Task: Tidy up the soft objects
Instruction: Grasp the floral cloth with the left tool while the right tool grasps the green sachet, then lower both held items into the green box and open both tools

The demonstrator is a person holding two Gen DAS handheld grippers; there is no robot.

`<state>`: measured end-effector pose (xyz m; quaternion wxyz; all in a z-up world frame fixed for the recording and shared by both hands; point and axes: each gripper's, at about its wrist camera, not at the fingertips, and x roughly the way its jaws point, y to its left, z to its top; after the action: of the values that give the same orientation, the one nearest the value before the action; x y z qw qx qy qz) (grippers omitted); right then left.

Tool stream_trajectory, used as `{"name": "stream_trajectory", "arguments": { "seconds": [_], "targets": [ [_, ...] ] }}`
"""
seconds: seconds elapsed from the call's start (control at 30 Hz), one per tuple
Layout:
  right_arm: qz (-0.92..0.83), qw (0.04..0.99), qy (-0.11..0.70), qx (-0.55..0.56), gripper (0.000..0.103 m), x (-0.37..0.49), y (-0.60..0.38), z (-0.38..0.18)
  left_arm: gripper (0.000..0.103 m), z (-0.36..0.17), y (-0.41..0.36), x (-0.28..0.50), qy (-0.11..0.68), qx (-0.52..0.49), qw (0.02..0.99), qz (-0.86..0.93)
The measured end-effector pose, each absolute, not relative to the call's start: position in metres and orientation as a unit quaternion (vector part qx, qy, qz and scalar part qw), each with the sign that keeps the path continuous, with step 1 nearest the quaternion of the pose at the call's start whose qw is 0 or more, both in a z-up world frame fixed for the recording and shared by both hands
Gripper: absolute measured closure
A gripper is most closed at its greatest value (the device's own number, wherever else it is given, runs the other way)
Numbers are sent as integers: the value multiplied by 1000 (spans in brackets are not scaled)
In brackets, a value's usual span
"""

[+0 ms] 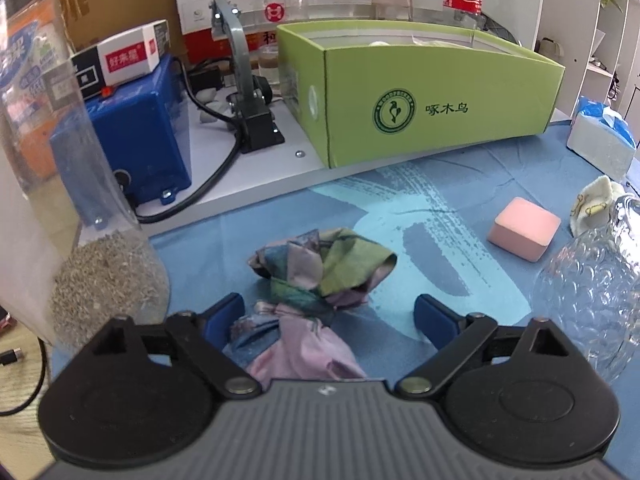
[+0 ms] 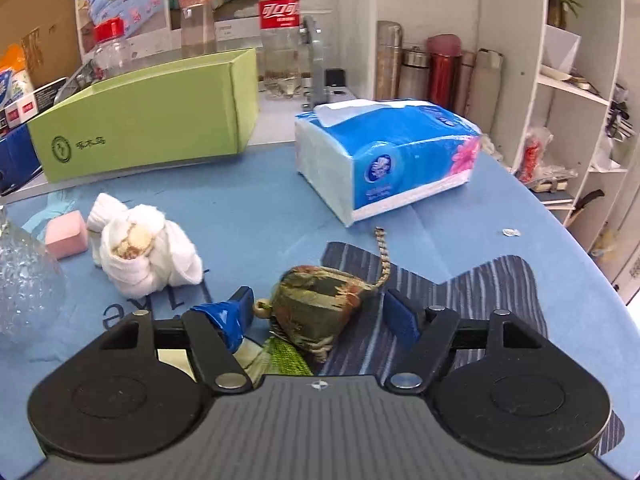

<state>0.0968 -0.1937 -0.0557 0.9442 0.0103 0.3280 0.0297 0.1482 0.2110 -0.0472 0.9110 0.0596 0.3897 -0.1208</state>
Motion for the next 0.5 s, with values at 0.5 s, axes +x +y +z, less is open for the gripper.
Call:
{"name": "stream_trajectory", "arguments": {
  "seconds": [0.5],
  "targets": [
    [159, 961, 219, 53, 74, 73, -191, 13, 59, 59, 205, 117, 335, 7, 938, -91]
  ]
}}
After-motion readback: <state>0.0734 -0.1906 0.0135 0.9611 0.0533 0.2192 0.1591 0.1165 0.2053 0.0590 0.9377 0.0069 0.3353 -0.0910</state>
